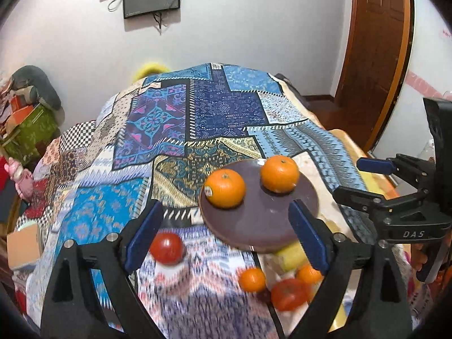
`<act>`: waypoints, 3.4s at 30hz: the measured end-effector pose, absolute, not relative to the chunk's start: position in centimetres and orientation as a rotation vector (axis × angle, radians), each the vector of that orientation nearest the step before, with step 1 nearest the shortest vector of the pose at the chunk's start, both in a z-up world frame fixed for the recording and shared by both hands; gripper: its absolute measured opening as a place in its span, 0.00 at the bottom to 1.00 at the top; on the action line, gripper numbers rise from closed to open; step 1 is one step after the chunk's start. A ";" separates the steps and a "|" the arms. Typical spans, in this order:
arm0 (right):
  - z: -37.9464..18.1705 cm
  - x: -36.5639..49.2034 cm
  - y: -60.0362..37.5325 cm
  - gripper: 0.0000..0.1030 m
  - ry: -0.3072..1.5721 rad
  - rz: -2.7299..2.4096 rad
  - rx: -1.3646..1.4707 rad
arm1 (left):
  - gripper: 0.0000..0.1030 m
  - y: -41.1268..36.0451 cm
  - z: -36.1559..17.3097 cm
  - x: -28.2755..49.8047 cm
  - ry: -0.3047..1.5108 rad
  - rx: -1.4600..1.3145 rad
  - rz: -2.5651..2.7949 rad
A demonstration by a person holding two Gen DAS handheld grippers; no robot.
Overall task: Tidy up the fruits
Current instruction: 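Grasp the yellow cylindrical gourd with the right gripper, then carry the yellow gourd toward the plate with the right gripper while the left gripper grasps a red tomato, then lower the gourd between the oranges with the right gripper while the left gripper sets the tomato on the plate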
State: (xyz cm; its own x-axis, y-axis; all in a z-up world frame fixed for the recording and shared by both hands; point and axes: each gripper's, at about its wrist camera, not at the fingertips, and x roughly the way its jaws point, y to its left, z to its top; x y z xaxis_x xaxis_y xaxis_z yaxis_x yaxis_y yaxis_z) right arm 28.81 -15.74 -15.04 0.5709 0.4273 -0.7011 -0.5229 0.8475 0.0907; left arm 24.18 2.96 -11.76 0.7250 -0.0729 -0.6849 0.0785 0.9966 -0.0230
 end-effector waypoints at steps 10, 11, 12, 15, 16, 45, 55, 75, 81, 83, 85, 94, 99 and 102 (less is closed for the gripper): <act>-17.9 21.2 -15.7 0.78 0.867 0.581 -0.085 | 0.91 2.7 -13.1 16.7 0.790 0.010 -0.073; -18.5 20.9 -15.5 0.78 0.888 0.586 -0.083 | 0.91 2.8 -13.4 16.2 0.799 0.004 -0.073; -19.3 20.5 -15.2 0.78 0.912 0.589 -0.079 | 0.91 2.8 -13.6 15.8 0.806 -0.002 -0.073; -20.9 20.0 -14.7 0.78 0.971 0.585 -0.059 | 0.91 3.0 -14.6 14.5 0.833 -0.031 -0.080; -21.4 19.9 -14.5 0.78 0.986 0.583 -0.052 | 0.91 2.9 -14.9 14.1 0.840 -0.038 -0.082; -22.6 18.0 -20.4 0.35 1.004 0.519 -0.100 | 0.57 -2.0 -20.4 17.1 1.014 -0.092 -0.211; -23.2 18.8 -20.0 0.36 1.019 0.554 -0.095 | 0.56 -2.4 -21.8 19.6 1.064 -0.162 -0.171; -21.8 19.2 -20.6 0.35 0.937 0.586 -0.054 | 0.44 -2.1 -20.9 18.4 1.020 -0.162 -0.170; -20.2 20.2 -20.3 0.35 0.889 0.585 -0.048 | 0.44 -0.8 -18.3 17.3 0.957 -0.159 -0.174; -19.6 20.6 -20.1 0.35 0.871 0.587 -0.047 | 0.44 -0.2 -17.4 17.1 0.932 -0.159 -0.171; -18.9 21.2 -19.8 0.35 0.850 0.587 -0.048 | 0.44 0.3 -16.3 17.2 0.902 -0.150 -0.159; -16.1 24.8 -17.8 0.35 0.765 0.595 -0.042 | 0.44 2.2 -13.1 19.5 0.800 -0.119 -0.109; -15.1 27.4 -15.9 0.35 0.742 0.602 -0.051 | 0.44 2.7 -13.1 22.0 0.793 -0.115 -0.104; -15.1 28.8 -14.8 0.35 0.741 0.601 -0.062 | 0.44 2.9 -13.4 23.4 0.798 -0.115 -0.105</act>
